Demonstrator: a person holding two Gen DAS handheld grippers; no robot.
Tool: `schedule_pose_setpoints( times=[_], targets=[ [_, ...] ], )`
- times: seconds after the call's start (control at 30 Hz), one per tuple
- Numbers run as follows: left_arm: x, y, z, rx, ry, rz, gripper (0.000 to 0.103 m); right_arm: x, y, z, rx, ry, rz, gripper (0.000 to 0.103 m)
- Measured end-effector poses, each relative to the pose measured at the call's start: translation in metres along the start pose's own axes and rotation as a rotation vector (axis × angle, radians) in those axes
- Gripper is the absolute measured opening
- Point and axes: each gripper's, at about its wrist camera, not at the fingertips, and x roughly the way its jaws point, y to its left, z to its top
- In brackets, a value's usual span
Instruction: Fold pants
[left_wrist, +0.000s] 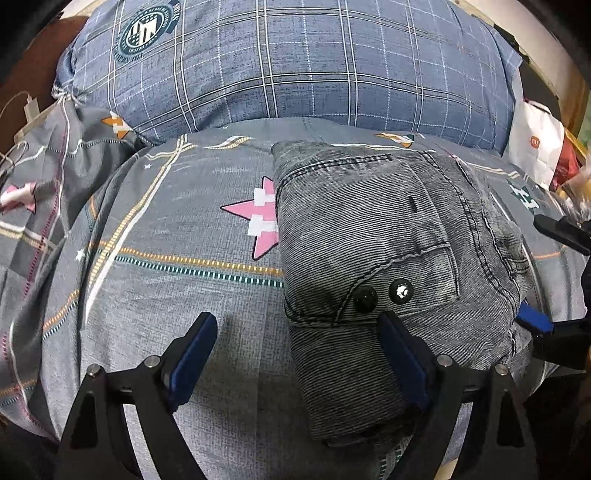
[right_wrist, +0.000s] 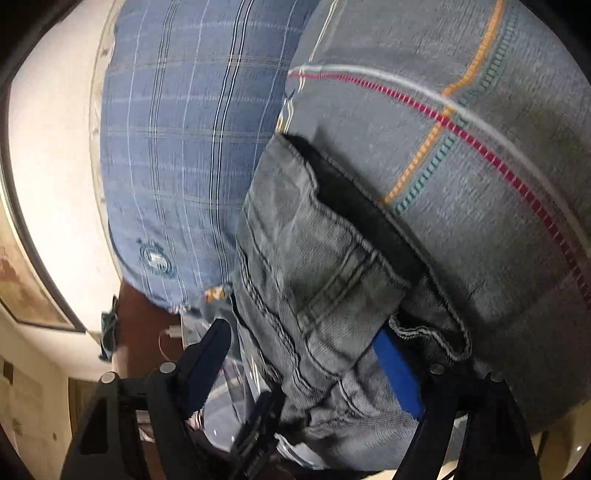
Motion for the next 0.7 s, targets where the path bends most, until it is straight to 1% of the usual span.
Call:
schedule_pose_setpoints(
  times=[0.1,0.13,0.17,0.2,0.23,0.3,0.37,0.47,0.5,0.53,0.63,0.67,0.7],
  targets=[
    [0.002,0.001,0.001,-0.006,-0.003,-0.007,0.090,0.004,0.005,0.004,-0.023,-0.001,-0.033,0.082],
    [0.002,0.002,0.000,-0.008,-0.002,-0.009,0.090,0.007,0.008,0.006,-0.038,0.001,-0.052,0.080],
    [0.002,0.002,0.000,-0.011,-0.001,-0.011,0.090,0.009,0.012,0.006,-0.065,-0.002,-0.093,0.064],
    [0.004,0.003,0.001,-0.012,0.000,-0.012,0.090,0.009,0.014,0.006,-0.084,-0.003,-0.123,0.031],
    [0.003,0.004,0.001,-0.012,0.001,-0.015,0.090,0.008,0.017,0.006,-0.096,-0.007,-0.141,0.023],
    [0.004,0.005,0.001,-0.012,0.002,-0.021,0.091,0.001,0.028,0.004,-0.143,-0.026,-0.155,0.011],
    [0.005,0.006,0.000,-0.016,0.002,-0.023,0.091,-0.008,0.047,-0.005,-0.216,-0.046,-0.160,0.011],
    [0.006,0.008,0.001,-0.018,0.005,-0.029,0.092,-0.025,0.077,-0.022,-0.306,-0.070,-0.132,0.009],
    [0.006,0.009,0.001,-0.020,0.008,-0.034,0.093,-0.030,0.087,-0.029,-0.330,-0.083,-0.123,0.005],
    [0.007,0.010,0.002,-0.020,0.011,-0.039,0.093,-0.038,0.093,-0.038,-0.352,-0.098,-0.118,0.004],
    [0.006,0.017,0.006,-0.038,0.032,-0.070,0.094,-0.045,0.099,-0.057,-0.366,-0.126,-0.098,0.004],
    [0.004,0.019,0.007,-0.047,0.033,-0.073,0.094,-0.047,0.094,-0.061,-0.377,-0.138,-0.116,0.004],
    [0.000,0.022,0.009,-0.057,0.021,-0.058,0.093,-0.048,0.088,-0.060,-0.375,-0.142,-0.129,0.004]
  ],
)
